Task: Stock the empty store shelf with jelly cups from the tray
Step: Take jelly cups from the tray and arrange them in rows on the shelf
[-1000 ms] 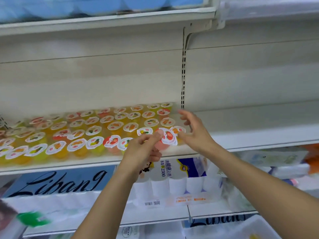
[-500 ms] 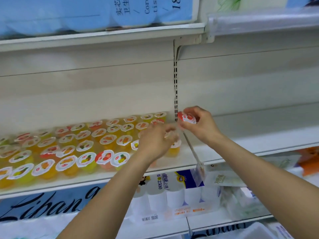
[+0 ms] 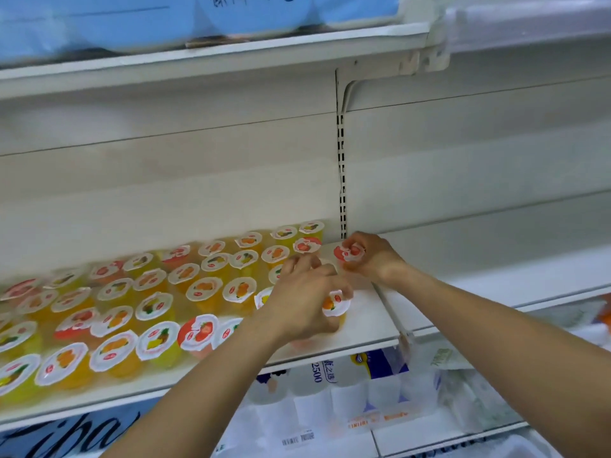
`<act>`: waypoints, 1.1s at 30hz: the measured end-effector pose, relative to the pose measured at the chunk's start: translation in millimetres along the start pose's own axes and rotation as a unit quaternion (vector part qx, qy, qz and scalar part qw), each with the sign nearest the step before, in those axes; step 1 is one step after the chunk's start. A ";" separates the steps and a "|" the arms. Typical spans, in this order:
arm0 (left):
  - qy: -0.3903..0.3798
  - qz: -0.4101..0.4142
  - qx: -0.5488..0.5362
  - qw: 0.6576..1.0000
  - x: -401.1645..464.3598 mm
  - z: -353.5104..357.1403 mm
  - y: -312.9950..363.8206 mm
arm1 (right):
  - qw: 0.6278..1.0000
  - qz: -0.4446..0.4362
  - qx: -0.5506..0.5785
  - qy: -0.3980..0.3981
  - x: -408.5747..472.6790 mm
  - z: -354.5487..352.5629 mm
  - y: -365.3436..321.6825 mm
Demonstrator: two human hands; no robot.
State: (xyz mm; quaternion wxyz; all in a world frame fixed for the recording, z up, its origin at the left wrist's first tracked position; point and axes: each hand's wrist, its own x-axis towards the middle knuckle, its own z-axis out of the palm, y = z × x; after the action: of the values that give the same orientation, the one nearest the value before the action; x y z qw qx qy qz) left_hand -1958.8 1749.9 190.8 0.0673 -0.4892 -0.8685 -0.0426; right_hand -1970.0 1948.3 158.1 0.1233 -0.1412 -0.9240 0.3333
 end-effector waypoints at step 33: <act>0.117 0.072 -0.154 0.978 15.5 87.8 207.1 | 0.962 -0.010 -0.204 0.182 -273.5 -104.4 149.4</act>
State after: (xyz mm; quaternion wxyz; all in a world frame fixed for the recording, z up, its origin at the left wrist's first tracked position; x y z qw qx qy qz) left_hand -1796.2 1882.5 108.3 0.0953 -0.5467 -0.8000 -0.2281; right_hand -1655.4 2025.4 102.4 0.2609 -0.2126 -0.9358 0.1050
